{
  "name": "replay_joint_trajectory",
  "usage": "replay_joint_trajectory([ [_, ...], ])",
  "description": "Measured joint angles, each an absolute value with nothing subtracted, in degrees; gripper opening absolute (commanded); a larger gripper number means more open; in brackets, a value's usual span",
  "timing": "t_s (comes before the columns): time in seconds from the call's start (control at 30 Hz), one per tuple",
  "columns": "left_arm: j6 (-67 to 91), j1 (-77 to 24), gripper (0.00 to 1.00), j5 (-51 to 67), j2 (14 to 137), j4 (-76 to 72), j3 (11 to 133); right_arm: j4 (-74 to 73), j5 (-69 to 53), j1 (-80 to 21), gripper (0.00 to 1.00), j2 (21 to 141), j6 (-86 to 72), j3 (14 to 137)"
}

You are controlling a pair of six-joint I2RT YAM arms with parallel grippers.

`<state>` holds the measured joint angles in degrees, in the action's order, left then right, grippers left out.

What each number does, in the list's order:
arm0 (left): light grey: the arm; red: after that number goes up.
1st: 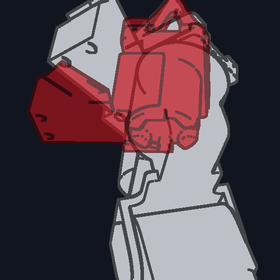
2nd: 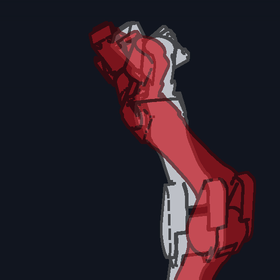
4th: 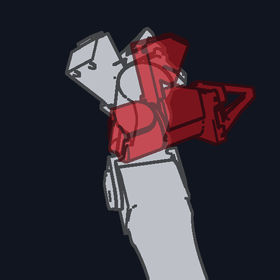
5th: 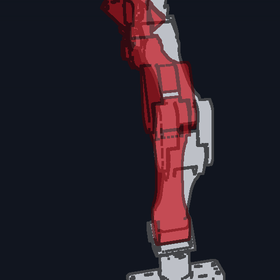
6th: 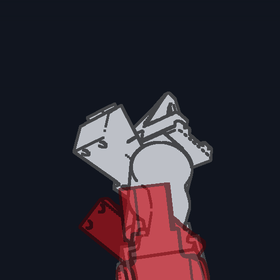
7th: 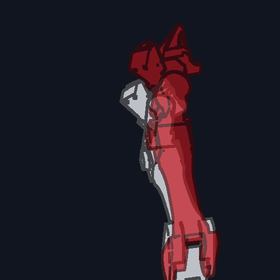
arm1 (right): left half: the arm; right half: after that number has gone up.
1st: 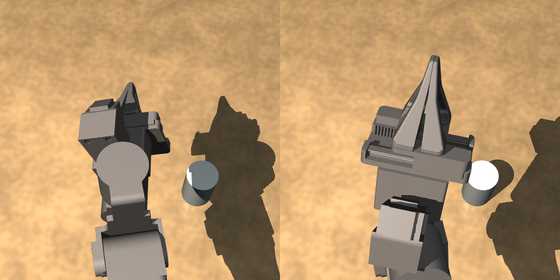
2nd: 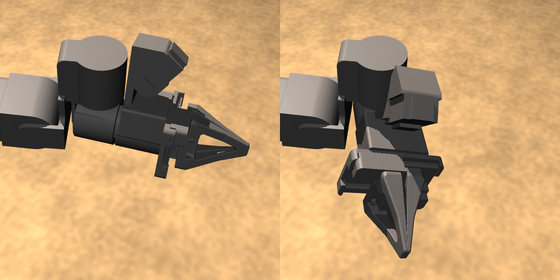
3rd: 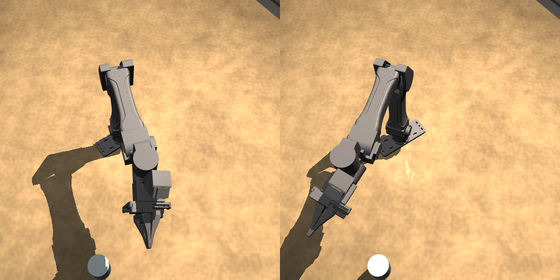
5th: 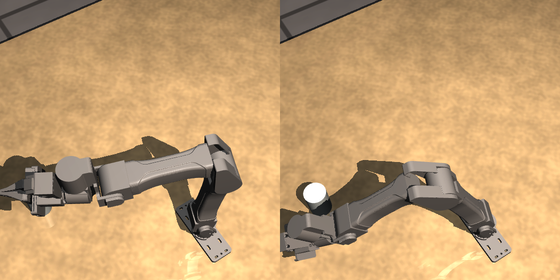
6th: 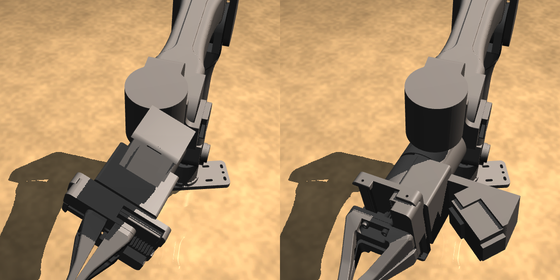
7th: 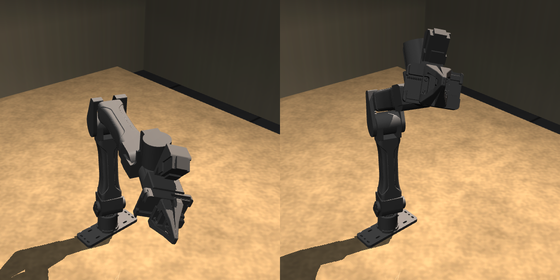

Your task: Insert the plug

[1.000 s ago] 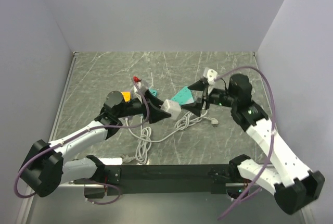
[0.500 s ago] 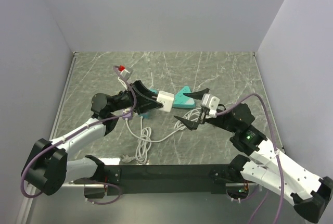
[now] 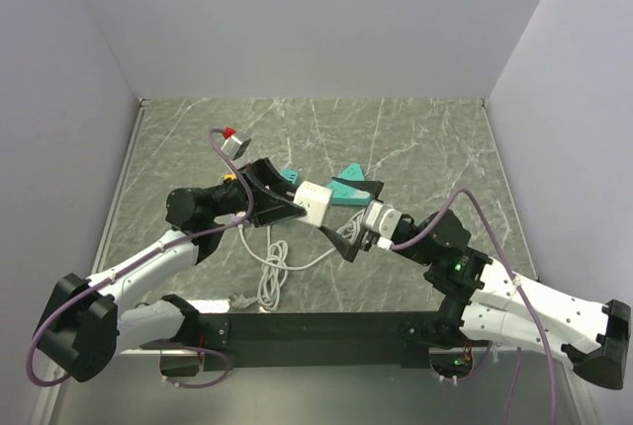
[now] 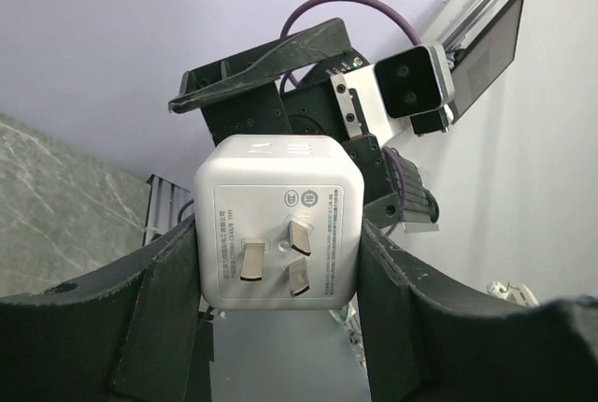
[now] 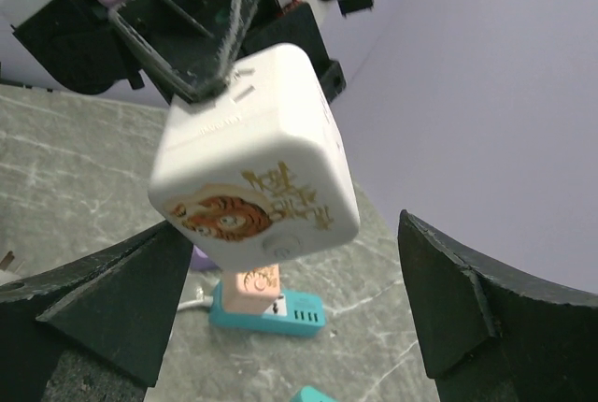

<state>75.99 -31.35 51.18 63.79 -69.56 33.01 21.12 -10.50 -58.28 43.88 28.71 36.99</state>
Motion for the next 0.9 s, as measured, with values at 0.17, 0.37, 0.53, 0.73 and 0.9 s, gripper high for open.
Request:
replay_joint_trajectory([
  [0.17, 76.2, -32.2, 0.0, 51.2, 63.8, -69.6, 33.0, 22.7, -8.3, -61.6, 0.92, 44.0, 31.8, 37.0],
  [0.37, 76.6, -33.3, 0.01, 50.9, 63.9, -70.1, 33.0, 22.5, -7.6, -64.0, 0.59, 44.6, 34.7, 37.6],
  [0.53, 78.7, -33.4, 0.01, 50.7, 64.5, -71.6, 33.0, 22.1, -7.8, -64.6, 0.33, 44.7, 35.7, 38.0],
  [0.73, 78.6, -33.6, 0.32, 50.2, 65.4, -71.5, 33.1, 17.2, -7.0, -64.6, 0.15, 44.4, 35.1, 40.2],
  [0.9, 73.0, -34.0, 0.58, 48.1, 62.8, -60.9, 34.6, 10.0, -3.6, -64.6, 0.0, 44.4, 33.7, 43.0],
])
